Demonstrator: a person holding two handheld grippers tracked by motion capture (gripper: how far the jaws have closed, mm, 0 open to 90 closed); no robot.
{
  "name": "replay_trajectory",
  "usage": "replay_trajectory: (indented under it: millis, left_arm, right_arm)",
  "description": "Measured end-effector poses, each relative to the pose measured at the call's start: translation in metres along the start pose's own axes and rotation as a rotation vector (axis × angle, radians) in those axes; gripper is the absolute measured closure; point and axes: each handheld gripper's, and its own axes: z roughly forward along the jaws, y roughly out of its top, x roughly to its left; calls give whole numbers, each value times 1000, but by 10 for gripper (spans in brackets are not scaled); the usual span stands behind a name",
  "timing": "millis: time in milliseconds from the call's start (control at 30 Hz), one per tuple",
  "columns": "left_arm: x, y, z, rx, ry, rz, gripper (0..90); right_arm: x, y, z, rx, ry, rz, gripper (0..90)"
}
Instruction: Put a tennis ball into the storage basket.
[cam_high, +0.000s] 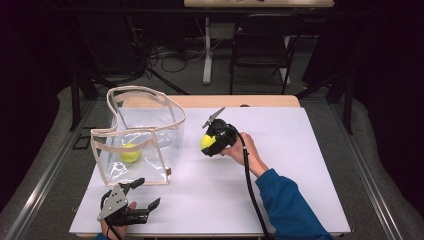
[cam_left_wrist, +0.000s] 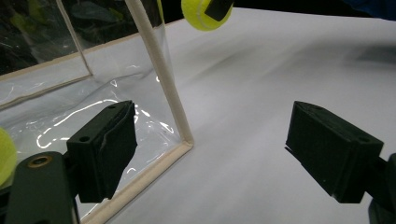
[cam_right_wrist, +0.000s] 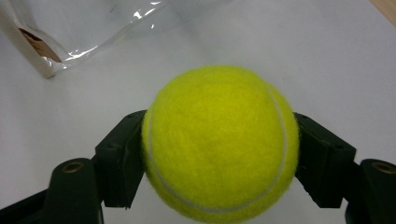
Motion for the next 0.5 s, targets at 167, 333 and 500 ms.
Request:
replay_trajectory:
  millis: [167,333,500]
  left_arm:
    - [0,0,0,-4,-1,-2,160]
    - [1,0,0,-4,1,0,160]
    - [0,0,0,-3,1,2,160]
  right_arm:
    - [0,2,-5,-5,1,-3,262]
    - [-1,4,-11,-11,-4,-2,262]
    - [-1,5,-16,-10,-5,0,262]
